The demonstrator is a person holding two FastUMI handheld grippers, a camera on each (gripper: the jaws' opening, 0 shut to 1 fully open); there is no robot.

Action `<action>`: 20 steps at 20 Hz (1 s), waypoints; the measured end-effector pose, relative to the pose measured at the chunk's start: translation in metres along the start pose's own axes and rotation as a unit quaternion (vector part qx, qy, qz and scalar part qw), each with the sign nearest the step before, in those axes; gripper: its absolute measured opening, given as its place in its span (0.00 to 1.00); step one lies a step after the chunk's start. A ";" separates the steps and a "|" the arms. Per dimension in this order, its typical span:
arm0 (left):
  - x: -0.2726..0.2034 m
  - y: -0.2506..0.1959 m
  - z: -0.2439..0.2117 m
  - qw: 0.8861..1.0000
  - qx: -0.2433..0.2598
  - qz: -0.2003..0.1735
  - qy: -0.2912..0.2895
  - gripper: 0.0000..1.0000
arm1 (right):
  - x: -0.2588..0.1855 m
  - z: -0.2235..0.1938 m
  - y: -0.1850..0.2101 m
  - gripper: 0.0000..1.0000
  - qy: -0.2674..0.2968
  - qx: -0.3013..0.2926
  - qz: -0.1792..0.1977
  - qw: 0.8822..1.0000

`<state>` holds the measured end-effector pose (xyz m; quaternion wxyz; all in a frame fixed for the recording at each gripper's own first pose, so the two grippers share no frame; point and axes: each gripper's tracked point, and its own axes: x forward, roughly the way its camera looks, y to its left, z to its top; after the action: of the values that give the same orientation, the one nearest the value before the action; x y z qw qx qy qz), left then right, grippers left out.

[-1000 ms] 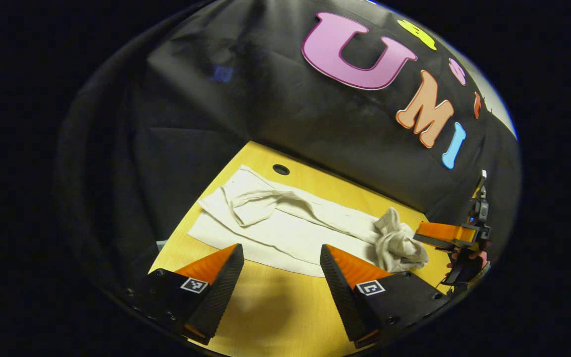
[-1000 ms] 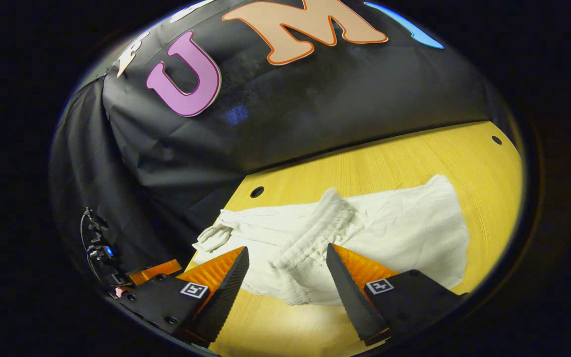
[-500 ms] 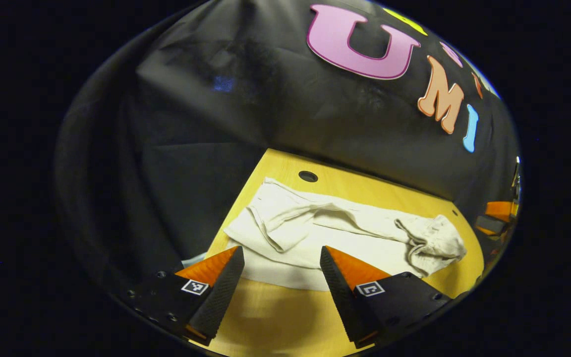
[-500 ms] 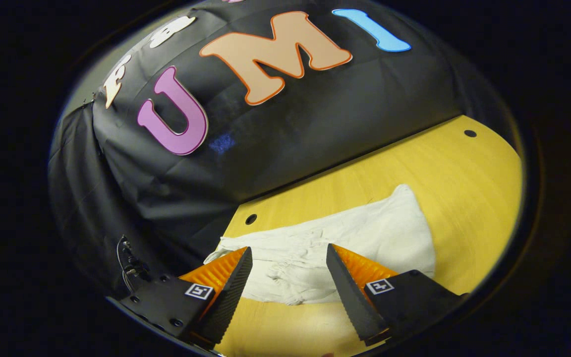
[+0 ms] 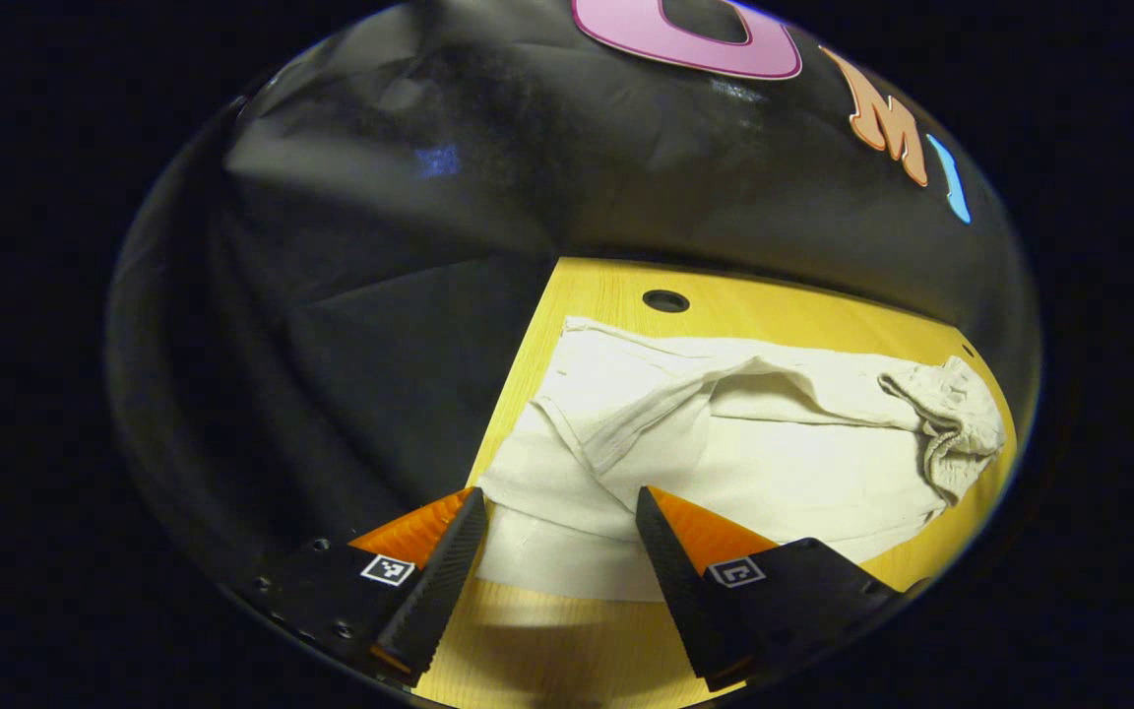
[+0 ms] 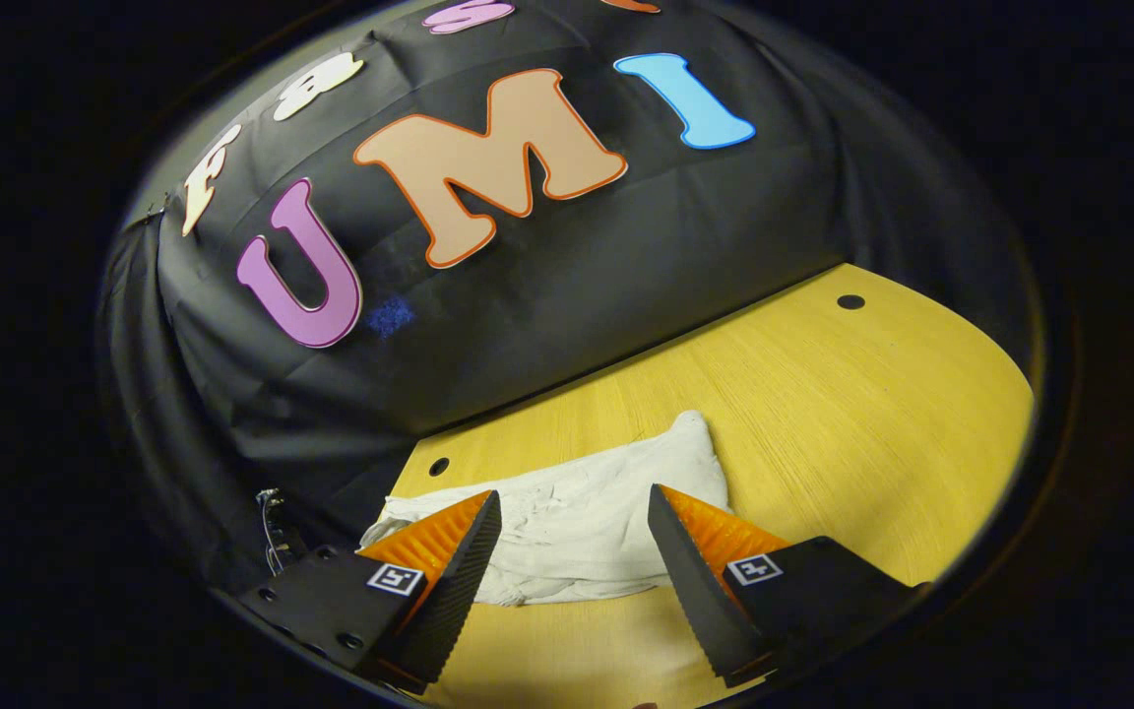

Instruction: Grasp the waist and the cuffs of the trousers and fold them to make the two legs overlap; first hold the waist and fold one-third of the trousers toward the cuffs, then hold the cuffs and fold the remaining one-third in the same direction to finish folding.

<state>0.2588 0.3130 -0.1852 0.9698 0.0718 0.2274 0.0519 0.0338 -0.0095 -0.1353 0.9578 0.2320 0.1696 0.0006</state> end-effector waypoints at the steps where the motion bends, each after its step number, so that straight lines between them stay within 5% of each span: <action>1: 0.001 0.000 0.004 1.000 -0.005 0.001 -0.010 0.93 | -0.003 0.000 -0.005 0.96 -0.001 0.001 -0.006 1.000; 4: 0.000 0.000 0.003 1.000 -0.007 0.006 -0.007 0.93 | -0.006 0.000 -0.011 0.96 -0.004 0.002 -0.015 1.000; 12: 0.003 -0.022 0.004 1.000 0.004 -0.031 -0.002 0.53 | -0.003 -0.005 -0.011 0.96 0.002 0.000 -0.012 1.000; 16: 0.002 -0.029 0.002 1.000 0.009 -0.022 0.013 0.00 | -0.008 0.000 -0.016 0.96 -0.003 0.003 -0.014 1.000; 18: 0.003 -0.032 0.006 1.000 0.006 -0.021 0.010 0.00 | -0.011 0.004 -0.021 0.90 -0.005 0.001 -0.018 1.000; 20: -0.004 -0.040 0.011 0.999 -0.007 -0.032 0.002 0.00 | -0.013 0.007 -0.028 0.96 -0.006 -0.003 -0.021 1.000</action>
<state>0.2631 0.2717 -0.1800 0.9709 0.0580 0.2314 0.0230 0.0211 -0.0381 -0.1377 0.9592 0.2257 0.1687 -0.0209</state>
